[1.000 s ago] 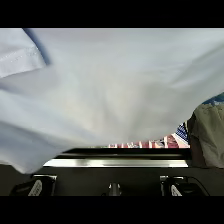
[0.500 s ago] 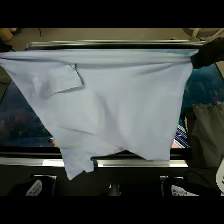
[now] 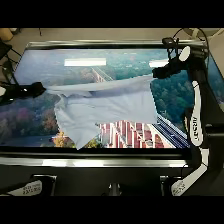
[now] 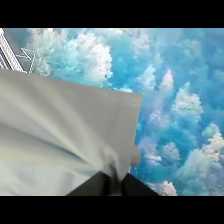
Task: Fold the shirts.
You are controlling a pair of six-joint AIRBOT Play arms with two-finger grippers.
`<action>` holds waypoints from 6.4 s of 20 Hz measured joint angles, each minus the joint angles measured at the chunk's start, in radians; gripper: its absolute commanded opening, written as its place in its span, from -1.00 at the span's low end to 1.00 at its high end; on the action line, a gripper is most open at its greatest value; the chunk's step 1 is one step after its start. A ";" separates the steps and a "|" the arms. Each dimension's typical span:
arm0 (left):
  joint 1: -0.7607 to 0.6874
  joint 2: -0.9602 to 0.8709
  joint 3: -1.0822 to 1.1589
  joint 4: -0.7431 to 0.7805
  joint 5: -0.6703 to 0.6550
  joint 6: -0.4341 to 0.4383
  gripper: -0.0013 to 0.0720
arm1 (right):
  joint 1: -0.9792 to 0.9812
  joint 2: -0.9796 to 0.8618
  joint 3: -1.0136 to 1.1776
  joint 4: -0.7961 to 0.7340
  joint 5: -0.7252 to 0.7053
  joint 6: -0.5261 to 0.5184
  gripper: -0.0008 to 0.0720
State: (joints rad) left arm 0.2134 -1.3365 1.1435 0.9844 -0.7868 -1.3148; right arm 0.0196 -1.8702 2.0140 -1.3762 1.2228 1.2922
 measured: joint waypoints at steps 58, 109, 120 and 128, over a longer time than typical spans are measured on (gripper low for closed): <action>0.020 -0.053 -0.331 -0.016 -0.251 0.033 -0.89 | -0.182 0.157 -0.654 0.228 0.169 -0.384 -0.06; 0.021 -0.053 -0.330 0.006 -0.346 0.063 -0.89 | -0.283 0.096 -0.727 0.507 0.005 -0.260 0.41; 0.021 0.000 -0.224 0.007 -0.381 0.081 -0.89 | -0.227 0.169 -0.656 0.405 -0.003 -0.292 -0.94; 0.021 0.378 0.484 -0.002 -0.341 0.037 -0.89 | -0.225 0.638 -0.192 0.209 -0.015 -0.416 -0.94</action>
State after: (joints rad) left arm 0.2348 -0.9581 1.6276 0.9829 -1.1282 -1.2778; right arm -0.2054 -1.2324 1.8217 -1.1667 1.2079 0.8764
